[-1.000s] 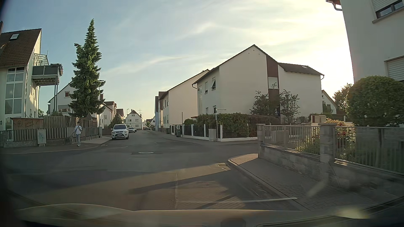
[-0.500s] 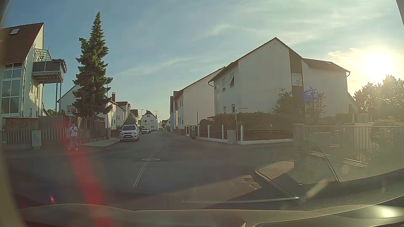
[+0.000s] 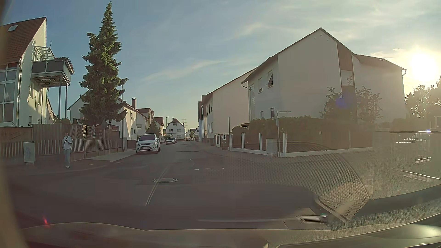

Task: Follow the waypoints while adhering to traffic rules and regulations

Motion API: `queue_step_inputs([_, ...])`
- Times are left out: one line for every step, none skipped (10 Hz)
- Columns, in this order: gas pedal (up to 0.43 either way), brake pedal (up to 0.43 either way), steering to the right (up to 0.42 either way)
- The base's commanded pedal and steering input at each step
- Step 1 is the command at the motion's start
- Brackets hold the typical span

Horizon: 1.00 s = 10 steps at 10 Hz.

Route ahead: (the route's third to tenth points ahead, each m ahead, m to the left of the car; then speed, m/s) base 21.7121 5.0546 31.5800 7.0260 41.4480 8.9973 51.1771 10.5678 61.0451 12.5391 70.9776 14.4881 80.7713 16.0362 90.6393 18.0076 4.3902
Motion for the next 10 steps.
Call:
queue_step_inputs([0.000,0.256,-0.060])
queue_step_inputs([0.000,0.268,-0.056])
queue_step_inputs([0.000,0.274,-0.051])
queue_step_inputs([0.000,0.268,-0.050])
queue_step_inputs([0.000,0.268,-0.049])
queue_step_inputs([0.000,0.274,-0.049])
queue_step_inputs([0.000,0.268,-0.050])
queue_step_inputs([0.000,0.274,-0.054])
queue_step_inputs([0.000,0.268,-0.057])
queue_step_inputs([0.000,0.256,-0.057])
